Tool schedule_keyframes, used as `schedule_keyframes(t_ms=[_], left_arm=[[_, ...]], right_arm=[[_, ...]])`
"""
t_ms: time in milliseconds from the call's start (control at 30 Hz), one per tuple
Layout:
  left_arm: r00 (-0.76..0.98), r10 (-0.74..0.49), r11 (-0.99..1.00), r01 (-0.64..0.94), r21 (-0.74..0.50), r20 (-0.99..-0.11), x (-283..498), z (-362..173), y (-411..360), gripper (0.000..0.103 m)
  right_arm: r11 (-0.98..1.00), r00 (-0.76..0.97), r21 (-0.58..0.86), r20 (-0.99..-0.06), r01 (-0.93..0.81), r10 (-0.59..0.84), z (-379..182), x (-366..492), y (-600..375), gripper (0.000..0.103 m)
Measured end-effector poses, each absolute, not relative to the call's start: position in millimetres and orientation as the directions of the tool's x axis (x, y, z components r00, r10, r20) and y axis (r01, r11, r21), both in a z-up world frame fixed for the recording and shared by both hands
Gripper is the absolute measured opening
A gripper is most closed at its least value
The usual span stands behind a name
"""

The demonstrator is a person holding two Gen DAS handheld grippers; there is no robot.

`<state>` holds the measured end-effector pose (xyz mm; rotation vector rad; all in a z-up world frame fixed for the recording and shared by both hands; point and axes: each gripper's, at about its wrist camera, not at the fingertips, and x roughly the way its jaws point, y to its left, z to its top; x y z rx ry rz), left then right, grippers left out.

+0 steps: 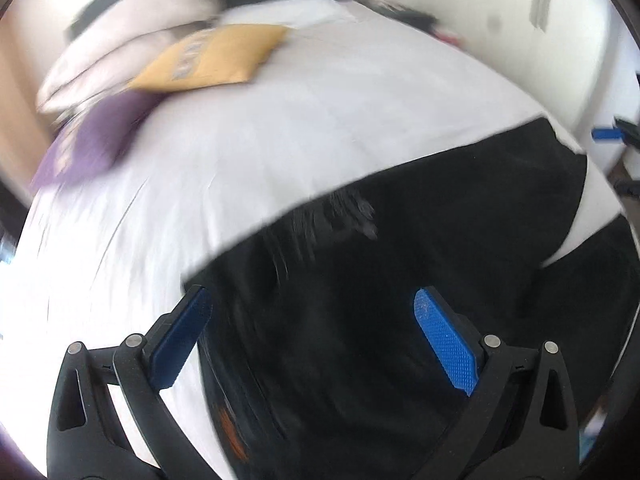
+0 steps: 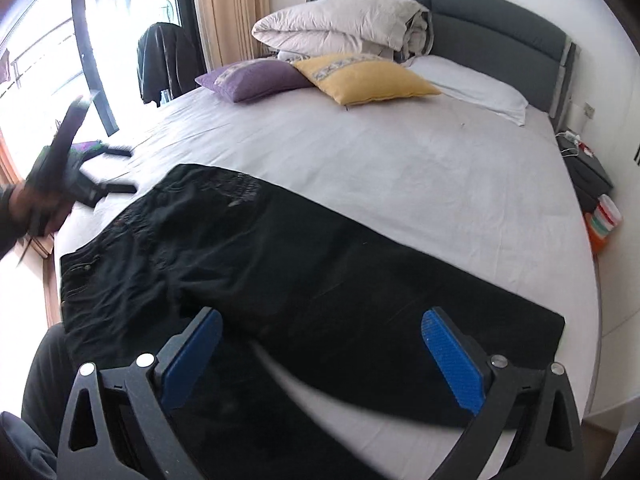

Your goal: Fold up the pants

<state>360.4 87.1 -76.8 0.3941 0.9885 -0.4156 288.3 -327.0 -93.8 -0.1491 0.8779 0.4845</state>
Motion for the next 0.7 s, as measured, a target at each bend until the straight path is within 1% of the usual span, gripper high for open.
schedule_keyframes(t_ms=[67, 133, 300, 400, 433, 533, 700], left_arm=[[0.479, -0.111, 0.807, 0.555, 0.203, -0.871, 396, -88, 83, 0.103], [0.451, -0.094, 0.767, 0.601, 0.224, -0.888, 424, -101, 78, 0.103], [0.327, -0.109, 0.726, 0.671, 0.150, -0.939, 478, -135, 73, 0.103], [0.219, -0.136, 0.695, 0.717, 0.065, -0.966, 498, -162, 73, 0.103], [0.197, -0.134, 0.693, 0.719, 0.050, -0.971, 502, -169, 75, 0.103], [0.125, -0.151, 0.696, 0.718, -0.016, -0.981, 515, -191, 80, 0.098], [0.061, -0.192, 0.698, 0.710, -0.092, -0.980, 530, -209, 87, 0.098]], right_arm=[[0.868, 0.523, 0.091, -0.766, -0.488, 0.374, -98, 302, -333, 0.103], [0.847, 0.507, 0.090, -0.766, -0.525, 0.395, -103, 312, -337, 0.103], [0.790, 0.467, 0.038, -0.789, -0.612, 0.400, -122, 338, -333, 0.103], [0.775, 0.441, 0.056, -0.795, -0.629, 0.415, -130, 354, -334, 0.103], [0.772, 0.436, 0.064, -0.794, -0.632, 0.423, -132, 360, -335, 0.103], [0.771, 0.434, 0.078, -0.788, -0.632, 0.436, -138, 372, -339, 0.103], [0.757, 0.427, 0.094, -0.778, -0.647, 0.462, -143, 385, -338, 0.103]])
